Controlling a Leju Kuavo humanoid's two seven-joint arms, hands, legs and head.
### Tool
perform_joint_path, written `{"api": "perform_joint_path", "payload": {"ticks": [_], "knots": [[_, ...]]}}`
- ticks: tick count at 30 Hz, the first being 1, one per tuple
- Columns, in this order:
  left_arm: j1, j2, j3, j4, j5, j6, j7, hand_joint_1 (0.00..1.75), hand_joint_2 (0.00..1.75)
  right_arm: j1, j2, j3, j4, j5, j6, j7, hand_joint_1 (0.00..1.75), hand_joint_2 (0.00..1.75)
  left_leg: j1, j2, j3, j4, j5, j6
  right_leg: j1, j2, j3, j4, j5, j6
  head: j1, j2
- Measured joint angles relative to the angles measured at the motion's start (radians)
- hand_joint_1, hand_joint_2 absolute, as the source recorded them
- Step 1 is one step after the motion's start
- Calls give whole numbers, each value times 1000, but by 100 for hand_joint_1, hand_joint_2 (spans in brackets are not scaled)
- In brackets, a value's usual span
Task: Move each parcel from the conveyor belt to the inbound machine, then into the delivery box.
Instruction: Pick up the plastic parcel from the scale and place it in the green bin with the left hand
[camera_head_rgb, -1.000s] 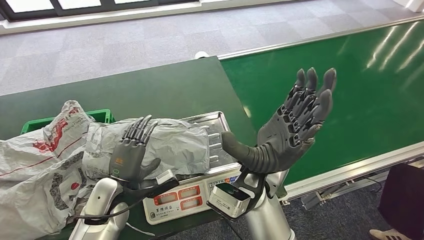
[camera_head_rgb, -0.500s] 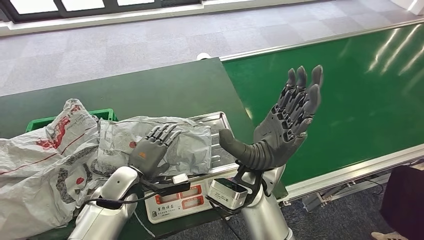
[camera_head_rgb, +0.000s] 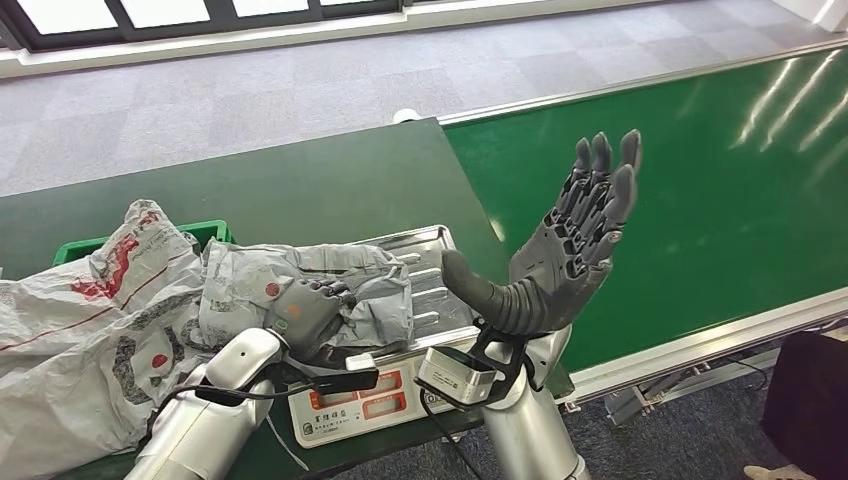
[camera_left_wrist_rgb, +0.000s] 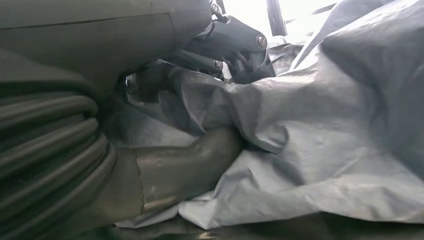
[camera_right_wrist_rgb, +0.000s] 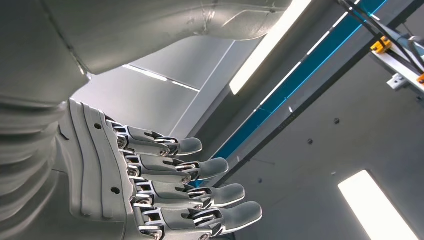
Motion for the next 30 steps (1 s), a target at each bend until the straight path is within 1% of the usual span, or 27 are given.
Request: {"api": "perform_joint_path", "payload": {"ticks": [9, 10, 11, 14, 17, 19, 21, 23, 27, 28, 30], "knots": [[-23, 0, -21, 21, 19, 1, -6, 175, 175, 2, 0, -16, 4, -3, 0, 0, 0, 175, 0, 2, 0, 0, -2, -3, 1, 2, -2, 0, -2, -2, 0, 0], [-24, -1, -24, 20, 23, 26, -7, 175, 175, 3, 0, -17, 4, -4, 0, 0, 0, 175, 0, 2, 0, 0, -2, -3, 1, 3, -2, 0, -2, -2, 0, 0], [-22, 0, -26, 18, 27, 73, -8, 175, 175, 3, 0, -19, 4, -4, 0, 0, 0, 175, 0, 3, -1, 0, -2, -3, 1, 3, -2, 0, -2, -2, 0, 0], [-7, 4, -27, 6, 38, 249, -12, 175, 175, 5, 0, -28, 4, -6, 0, 0, 0, 175, 0, 4, -3, 0, -2, -3, 1, 4, -5, 0, -1, -2, 0, 0], [5, 8, -27, -14, 40, 342, -6, 175, 175, 6, 0, -34, 4, -9, 0, 0, 0, 175, 1, 4, -4, 0, -2, -3, 1, 4, -7, 1, -1, -2, 0, 0], [19, 15, -27, -56, 43, 438, 10, 175, 175, 6, 0, -35, 4, -11, 0, 0, 0, 175, 1, 4, -5, 0, -2, -3, 1, 4, -8, 1, -1, -2, 0, 0], [32, 25, -27, -126, 41, 530, 31, 175, 175, 6, 0, -35, 4, -13, 0, 0, 0, 175, 1, 4, -6, 0, -2, -3, 1, 4, -8, 1, -1, -2, 0, 0], [38, 36, -27, -192, 35, 570, 45, 175, 175, 6, 0, -36, 4, -13, 0, 0, 0, 175, 1, 3, -6, 0, -2, -3, 1, 4, -8, 1, -1, -2, 0, 0], [56, 53, -27, -277, 15, 585, 63, 175, 175, 6, 0, -37, 4, -14, 0, 0, 0, 175, 1, 3, -8, 0, -2, -3, 1, 4, -10, 1, -2, -2, 0, 0], [69, 59, -26, -312, -11, 592, 85, 175, 175, 7, 0, -39, 4, -14, 0, 0, 0, 175, 1, 3, -8, 0, -2, -3, 1, 4, -10, 1, -2, -2, 0, 0], [105, 78, -25, -430, -80, 608, 161, 175, 175, 9, 0, -50, 4, -16, 0, 0, 0, 175, 1, 4, -9, 0, -2, -3, 1, 4, -11, 1, -2, -2, 0, 0]]}}
